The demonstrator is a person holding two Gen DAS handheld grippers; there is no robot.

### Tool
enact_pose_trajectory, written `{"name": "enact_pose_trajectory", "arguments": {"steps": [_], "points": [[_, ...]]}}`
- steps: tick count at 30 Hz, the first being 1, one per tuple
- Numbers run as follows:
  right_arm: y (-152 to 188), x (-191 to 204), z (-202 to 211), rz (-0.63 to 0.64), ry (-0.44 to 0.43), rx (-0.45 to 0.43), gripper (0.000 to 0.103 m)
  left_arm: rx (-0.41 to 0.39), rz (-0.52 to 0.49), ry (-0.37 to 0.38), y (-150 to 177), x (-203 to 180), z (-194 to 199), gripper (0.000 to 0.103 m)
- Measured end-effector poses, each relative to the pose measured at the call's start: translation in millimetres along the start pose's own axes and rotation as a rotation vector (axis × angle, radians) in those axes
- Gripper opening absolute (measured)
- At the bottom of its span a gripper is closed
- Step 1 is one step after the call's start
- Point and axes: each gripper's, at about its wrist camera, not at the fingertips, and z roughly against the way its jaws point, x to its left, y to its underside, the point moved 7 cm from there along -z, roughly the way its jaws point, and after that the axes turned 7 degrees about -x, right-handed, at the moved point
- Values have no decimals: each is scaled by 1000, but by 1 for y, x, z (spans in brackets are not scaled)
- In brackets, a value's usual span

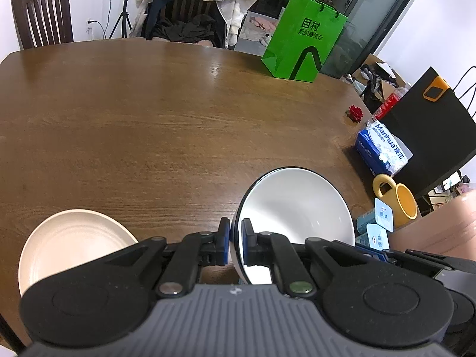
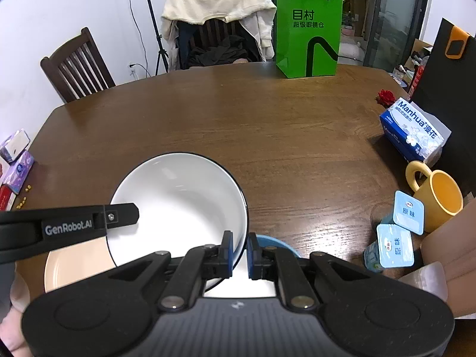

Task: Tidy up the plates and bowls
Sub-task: 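Lower the small white bowl into the white bowl inside the blue bowl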

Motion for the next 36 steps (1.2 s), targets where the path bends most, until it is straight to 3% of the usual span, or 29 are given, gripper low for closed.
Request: {"name": "enact_pose_trajectory", "arguments": {"steps": [36], "points": [[52,-50,-19,-52,61,94,9,132,-41,40,54,-29,-43,8]]}}
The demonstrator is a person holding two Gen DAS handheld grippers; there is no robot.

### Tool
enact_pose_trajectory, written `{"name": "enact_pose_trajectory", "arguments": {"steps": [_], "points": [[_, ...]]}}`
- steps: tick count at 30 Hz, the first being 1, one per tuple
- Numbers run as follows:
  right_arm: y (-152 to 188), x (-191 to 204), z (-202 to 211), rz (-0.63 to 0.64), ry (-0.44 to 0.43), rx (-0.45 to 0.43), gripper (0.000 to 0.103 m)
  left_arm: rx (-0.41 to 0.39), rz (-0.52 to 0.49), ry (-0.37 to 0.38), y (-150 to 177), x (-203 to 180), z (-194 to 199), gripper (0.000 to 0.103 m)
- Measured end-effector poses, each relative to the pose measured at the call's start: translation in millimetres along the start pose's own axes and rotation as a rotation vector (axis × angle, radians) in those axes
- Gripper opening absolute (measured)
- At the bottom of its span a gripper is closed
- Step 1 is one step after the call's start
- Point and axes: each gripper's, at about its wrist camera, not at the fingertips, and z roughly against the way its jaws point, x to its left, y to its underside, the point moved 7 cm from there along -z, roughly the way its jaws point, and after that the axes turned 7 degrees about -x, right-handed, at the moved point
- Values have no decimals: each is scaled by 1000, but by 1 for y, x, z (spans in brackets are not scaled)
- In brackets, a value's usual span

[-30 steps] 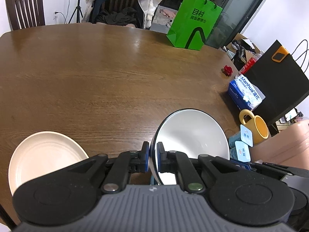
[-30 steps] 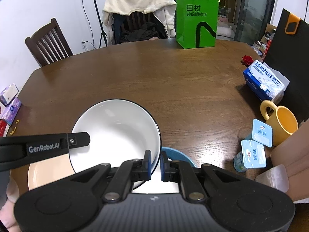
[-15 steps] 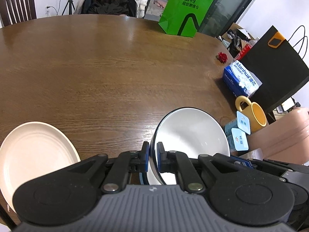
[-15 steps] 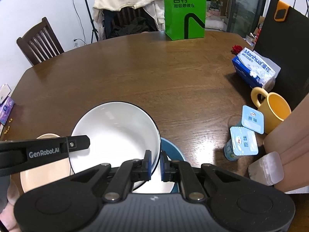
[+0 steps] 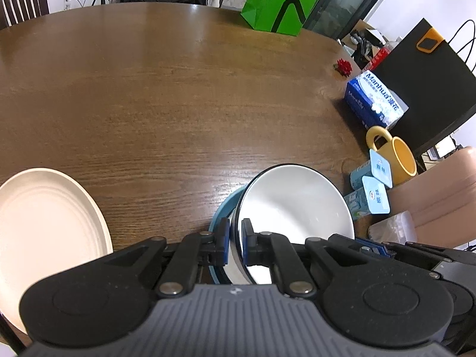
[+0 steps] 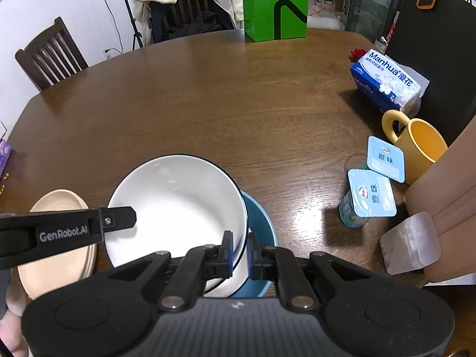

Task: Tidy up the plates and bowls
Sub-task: 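Lower the small white bowl into the white bowl inside the blue bowl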

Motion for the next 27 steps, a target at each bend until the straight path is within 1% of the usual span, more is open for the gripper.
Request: {"name": "enact_pose_trajectory", "arguments": {"steps": [16,27], "points": [[14,-8,-23,10,16,42,9,41,-24,-22,15,1,-24,8],[18,-5,-32,27,21,48,9,47,-47,-23,19,1,-31,8]]}}
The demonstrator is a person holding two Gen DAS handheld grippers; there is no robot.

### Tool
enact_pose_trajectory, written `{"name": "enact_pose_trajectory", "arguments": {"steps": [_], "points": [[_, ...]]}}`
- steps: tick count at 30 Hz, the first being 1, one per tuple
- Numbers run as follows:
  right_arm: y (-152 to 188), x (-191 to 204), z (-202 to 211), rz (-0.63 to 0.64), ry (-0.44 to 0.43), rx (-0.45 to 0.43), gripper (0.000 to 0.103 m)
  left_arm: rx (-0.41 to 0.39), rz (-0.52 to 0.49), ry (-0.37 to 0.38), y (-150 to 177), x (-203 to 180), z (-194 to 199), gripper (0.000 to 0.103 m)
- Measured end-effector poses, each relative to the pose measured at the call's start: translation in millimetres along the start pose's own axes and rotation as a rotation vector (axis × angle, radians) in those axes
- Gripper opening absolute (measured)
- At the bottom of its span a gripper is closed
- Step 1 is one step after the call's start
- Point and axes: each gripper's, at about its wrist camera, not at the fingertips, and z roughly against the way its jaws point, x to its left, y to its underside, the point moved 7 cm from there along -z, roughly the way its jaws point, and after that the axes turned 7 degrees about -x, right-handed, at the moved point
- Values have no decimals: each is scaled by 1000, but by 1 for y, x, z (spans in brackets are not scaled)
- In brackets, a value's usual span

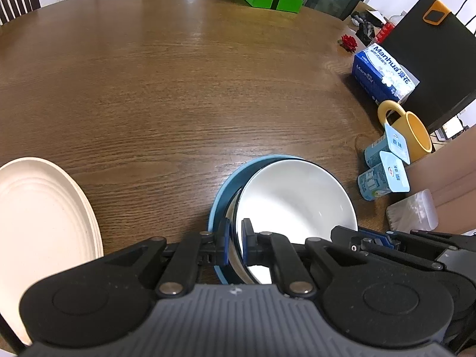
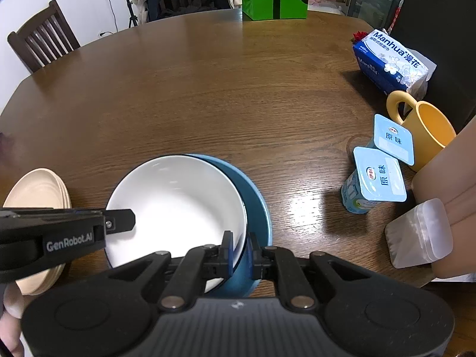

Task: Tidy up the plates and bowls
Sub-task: 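Lower the small white bowl into the white bowl inside the blue bowl, then open both grippers and lift them away from the bowl stack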

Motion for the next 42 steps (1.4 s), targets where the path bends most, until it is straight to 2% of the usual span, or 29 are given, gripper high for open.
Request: {"name": "enact_pose_trajectory", "arguments": {"steps": [18,23,25,27,30,31,33,35,36,38,41,42], "points": [[4,0,-6,-2,-4,5,9,21,-114,-62,-1,-13,-4,10],[4,-1,-6,-4,-6,4,9,18,-108,-50,-2,-11,-3,13],[4,-1,-6,-14,-14,5,10,0,-102,-30,-4,-12,2,19],[3,-2,-2,-26,-28,-6,14,-27,-100,-9,-8,-14,10,43],[0,-3,10,-36,-55,-43,20,-78,-103,-2,-15,-15,25,58],[0,-4,15,-42,-66,-57,28,-91,-98,3,-16,-15,30,60],[-2,-8,25,-52,-77,-84,40,-120,-87,13,-20,-12,39,71],[-2,-11,35,-52,-89,-115,60,-152,-75,20,-22,-11,49,76],[-1,-14,40,-53,-92,-135,65,-164,-71,27,-21,-10,53,82],[1,-20,49,-58,-88,-169,82,-195,-66,35,-21,-9,62,89],[5,-31,62,-68,-82,-226,86,-266,-77,43,-20,-10,78,103],[7,-34,66,-71,-79,-246,86,-290,-85,47,-18,-11,83,103]]}}
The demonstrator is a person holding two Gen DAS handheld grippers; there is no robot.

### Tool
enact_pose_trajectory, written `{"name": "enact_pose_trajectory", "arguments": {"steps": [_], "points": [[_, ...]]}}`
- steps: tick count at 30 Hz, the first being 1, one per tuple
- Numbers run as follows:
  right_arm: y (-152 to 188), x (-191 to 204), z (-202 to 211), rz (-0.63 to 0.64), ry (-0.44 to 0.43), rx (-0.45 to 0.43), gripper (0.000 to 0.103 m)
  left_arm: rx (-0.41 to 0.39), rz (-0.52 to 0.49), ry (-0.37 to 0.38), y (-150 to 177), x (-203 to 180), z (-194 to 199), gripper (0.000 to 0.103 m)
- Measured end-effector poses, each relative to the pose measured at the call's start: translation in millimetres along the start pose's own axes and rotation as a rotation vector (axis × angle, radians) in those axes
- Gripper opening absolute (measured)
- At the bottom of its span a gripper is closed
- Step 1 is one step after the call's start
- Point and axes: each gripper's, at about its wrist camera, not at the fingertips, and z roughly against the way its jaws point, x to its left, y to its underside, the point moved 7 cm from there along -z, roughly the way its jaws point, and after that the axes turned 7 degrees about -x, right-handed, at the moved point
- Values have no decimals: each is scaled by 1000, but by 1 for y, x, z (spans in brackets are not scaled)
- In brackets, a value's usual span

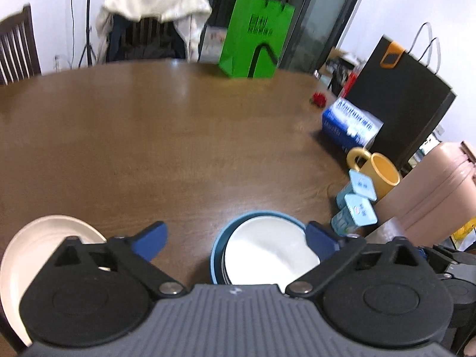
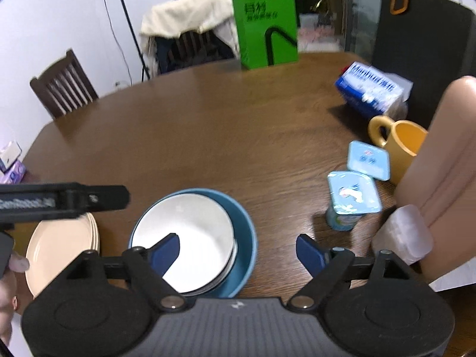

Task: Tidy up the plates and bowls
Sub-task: 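Open both grippers and lift them away from the bowl stack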

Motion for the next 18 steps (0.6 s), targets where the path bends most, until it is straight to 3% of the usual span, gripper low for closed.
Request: {"name": "enact_pose_trajectory", "arguments": {"steps": [6,12,18], "points": [[5,-7,35,11,-27,-145,89,-63,-10,27,9,-7,22,103],[13,-11,62,3,-18,-196,100,-170,-26,9,26,-8,46,103],[27,-14,85,-32,-22,-212,103,-192,-3,-2,41,-5,65,103]]}}
